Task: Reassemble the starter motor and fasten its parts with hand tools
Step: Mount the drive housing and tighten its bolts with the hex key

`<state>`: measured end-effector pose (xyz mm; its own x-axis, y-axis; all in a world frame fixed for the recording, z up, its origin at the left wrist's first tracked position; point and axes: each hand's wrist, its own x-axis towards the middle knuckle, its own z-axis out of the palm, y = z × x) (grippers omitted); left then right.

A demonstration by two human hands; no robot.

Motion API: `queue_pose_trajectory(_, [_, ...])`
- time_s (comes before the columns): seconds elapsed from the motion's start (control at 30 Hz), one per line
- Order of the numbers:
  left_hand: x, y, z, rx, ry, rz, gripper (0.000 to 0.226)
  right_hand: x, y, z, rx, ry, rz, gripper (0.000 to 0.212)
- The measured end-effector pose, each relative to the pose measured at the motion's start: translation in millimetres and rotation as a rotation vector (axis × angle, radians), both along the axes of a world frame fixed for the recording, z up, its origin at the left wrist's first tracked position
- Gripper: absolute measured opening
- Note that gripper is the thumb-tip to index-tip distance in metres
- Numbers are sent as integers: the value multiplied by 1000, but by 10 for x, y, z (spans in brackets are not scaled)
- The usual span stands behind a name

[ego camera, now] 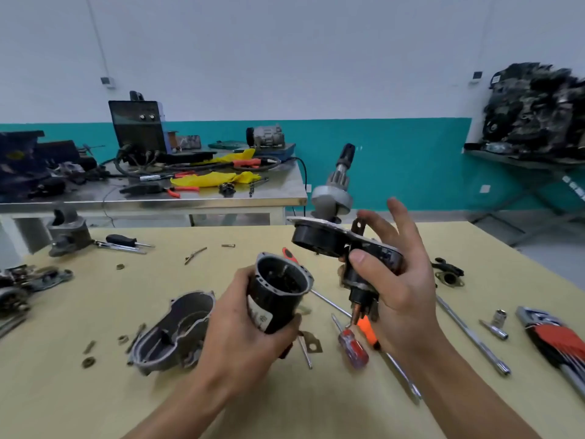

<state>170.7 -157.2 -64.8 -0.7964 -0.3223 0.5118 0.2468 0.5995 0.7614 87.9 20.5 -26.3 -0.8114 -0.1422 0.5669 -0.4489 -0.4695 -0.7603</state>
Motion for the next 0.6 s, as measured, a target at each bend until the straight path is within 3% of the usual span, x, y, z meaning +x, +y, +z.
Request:
queue_pose_trajectory(0.13, [27,81,-61,82,8,-22,59,114,-48,-20,194,217,-156,77])
queue_pose_trajectory(0.27, [74,54,-59,160,24,-29,54,164,-103,-81,261,307,-170,81])
queue_pose_trajectory(0.37, [124,4,-57,144,24,-18,54,208,-169,-43,177,281,-154,80])
queue_pose_trajectory(0.47, [143,-32,-76,115,4,-8,52,192,-133,8,-3,112,-104,79])
queue_pose_trajectory(0.6, [138,30,-74,140,0,-12,49,224,-108,-11,119,195,-165,81])
